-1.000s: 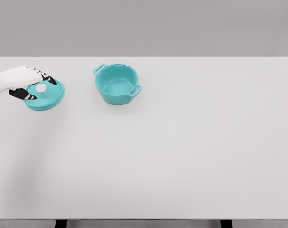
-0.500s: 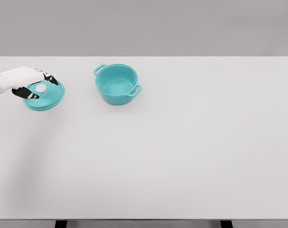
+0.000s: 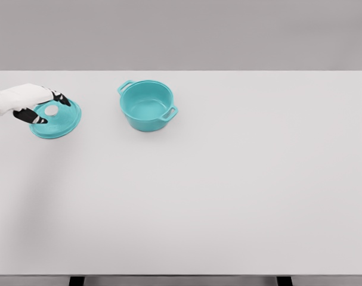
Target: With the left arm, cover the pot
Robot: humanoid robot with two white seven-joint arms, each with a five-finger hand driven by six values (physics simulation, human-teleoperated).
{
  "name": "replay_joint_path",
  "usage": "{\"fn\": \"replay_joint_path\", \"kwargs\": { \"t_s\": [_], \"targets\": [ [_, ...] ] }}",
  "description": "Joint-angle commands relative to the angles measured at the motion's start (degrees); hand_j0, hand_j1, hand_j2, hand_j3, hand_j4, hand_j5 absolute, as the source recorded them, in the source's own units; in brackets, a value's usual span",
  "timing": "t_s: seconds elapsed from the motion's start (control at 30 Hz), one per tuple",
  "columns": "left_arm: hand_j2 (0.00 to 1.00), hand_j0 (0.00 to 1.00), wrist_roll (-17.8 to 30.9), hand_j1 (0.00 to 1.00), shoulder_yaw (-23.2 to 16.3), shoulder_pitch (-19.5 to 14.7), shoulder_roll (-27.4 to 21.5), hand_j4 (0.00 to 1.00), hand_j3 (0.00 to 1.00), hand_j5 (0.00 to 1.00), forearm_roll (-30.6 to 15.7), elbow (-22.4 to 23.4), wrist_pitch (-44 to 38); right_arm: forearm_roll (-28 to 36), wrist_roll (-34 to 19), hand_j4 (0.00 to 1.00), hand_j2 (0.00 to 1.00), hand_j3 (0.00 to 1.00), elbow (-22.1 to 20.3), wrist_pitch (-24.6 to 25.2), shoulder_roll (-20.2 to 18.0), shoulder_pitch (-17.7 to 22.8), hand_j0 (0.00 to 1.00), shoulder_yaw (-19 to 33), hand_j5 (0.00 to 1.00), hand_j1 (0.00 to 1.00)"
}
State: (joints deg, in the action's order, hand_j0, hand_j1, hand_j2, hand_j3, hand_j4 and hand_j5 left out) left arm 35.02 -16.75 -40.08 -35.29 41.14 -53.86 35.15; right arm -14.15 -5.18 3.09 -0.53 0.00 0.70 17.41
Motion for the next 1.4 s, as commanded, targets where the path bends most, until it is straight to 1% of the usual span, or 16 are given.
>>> {"fn": "replay_joint_path", "kwargs": {
  "t_s": [0.0, 0.4, 0.5, 0.7, 0.8, 1.37],
  "targets": [
    [0.76, 0.76, 0.0, 0.76, 0.1, 0.0, 0.2, 0.76, 0.76, 0.76, -0.4, 0.1, -0.2, 0.0, 0.0, 1.0, 1.0, 1.0, 0.1, 0.0, 0.0, 0.0, 1.0, 0.0, 1.0, 1.0],
    [0.76, 0.76, 0.0, 0.76, 0.1, -0.4, 0.9, 0.76, 0.76, 0.76, 0.4, 0.3, -0.2, 0.0, 0.0, 1.0, 1.0, 1.0, 0.1, 0.0, 0.0, 0.0, 1.0, 0.0, 1.0, 1.0],
    [0.76, 0.76, 0.0, 0.76, 0.0, -1.3, 0.9, 0.76, 0.76, 0.76, 0.4, 2.5, -0.2, 0.0, 0.0, 1.0, 1.0, 1.0, 0.0, 0.0, 0.0, 0.0, 1.0, 0.0, 1.0, 1.0],
    [0.76, 0.76, 0.0, 0.76, 0.1, -1.4, 0.9, 0.76, 0.76, 0.76, 0.5, 2.9, -0.2, 0.0, 0.0, 1.0, 1.0, 1.0, 0.1, 0.0, 0.0, 0.0, 1.0, 0.0, 1.0, 1.0],
    [0.76, 0.76, 0.0, 0.76, 0.1, -1.8, 0.9, 0.76, 0.76, 0.76, 0.4, 4.3, -0.2, 0.0, 0.0, 1.0, 1.0, 1.0, 0.1, 0.0, 0.0, 0.0, 1.0, 0.0, 1.0, 1.0],
    [0.76, 0.76, 0.0, 0.76, 0.1, -2.1, 1.8, 0.76, 0.76, 0.76, 0.5, 5.3, -0.2, 0.0, 0.0, 1.0, 1.0, 1.0, 0.1, 0.0, 0.0, 0.0, 1.0, 0.0, 1.0, 1.0]
  ]
}}
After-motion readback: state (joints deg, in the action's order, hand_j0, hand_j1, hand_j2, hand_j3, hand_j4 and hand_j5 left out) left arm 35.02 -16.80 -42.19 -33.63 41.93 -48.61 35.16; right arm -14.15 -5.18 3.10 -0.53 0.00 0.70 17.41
